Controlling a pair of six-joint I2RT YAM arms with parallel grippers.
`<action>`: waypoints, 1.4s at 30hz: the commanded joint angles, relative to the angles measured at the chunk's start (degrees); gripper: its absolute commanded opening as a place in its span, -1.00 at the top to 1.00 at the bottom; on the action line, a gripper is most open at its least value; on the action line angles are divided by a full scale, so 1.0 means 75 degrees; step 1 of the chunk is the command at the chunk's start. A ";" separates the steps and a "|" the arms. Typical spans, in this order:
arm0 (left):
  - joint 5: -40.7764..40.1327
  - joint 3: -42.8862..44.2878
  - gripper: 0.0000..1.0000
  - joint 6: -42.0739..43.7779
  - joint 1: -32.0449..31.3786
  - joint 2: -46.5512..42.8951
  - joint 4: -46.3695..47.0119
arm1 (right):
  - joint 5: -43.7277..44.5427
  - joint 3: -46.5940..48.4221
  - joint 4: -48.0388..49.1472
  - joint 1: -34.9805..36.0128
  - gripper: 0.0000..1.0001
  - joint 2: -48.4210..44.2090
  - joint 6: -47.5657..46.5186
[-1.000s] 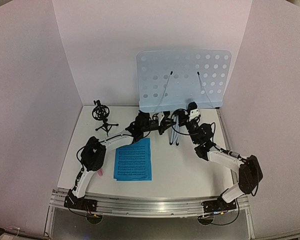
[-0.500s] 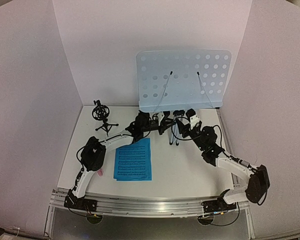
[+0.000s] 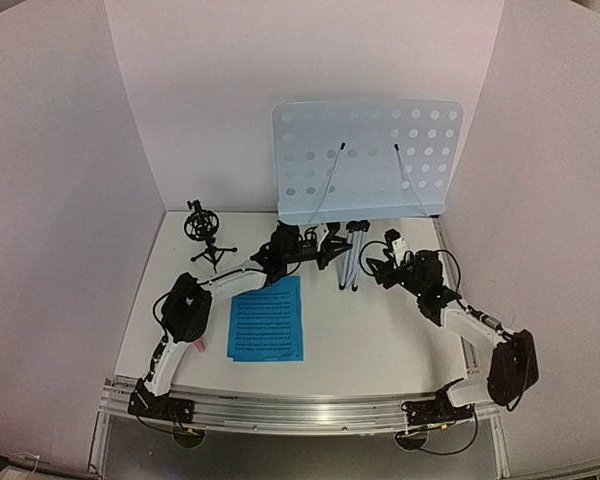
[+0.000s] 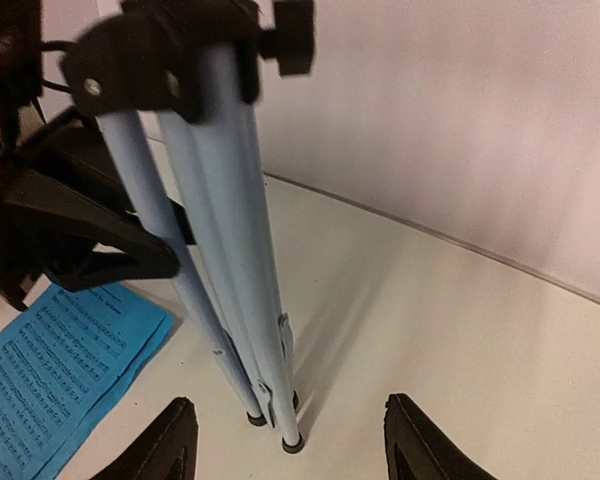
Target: Set up the instrument practice props
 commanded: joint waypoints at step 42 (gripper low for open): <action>0.0208 0.0661 1.00 0.0875 0.0290 -0.0935 -0.3527 | -0.0686 0.1566 -0.1356 -0.0513 1.00 0.1067 -0.0703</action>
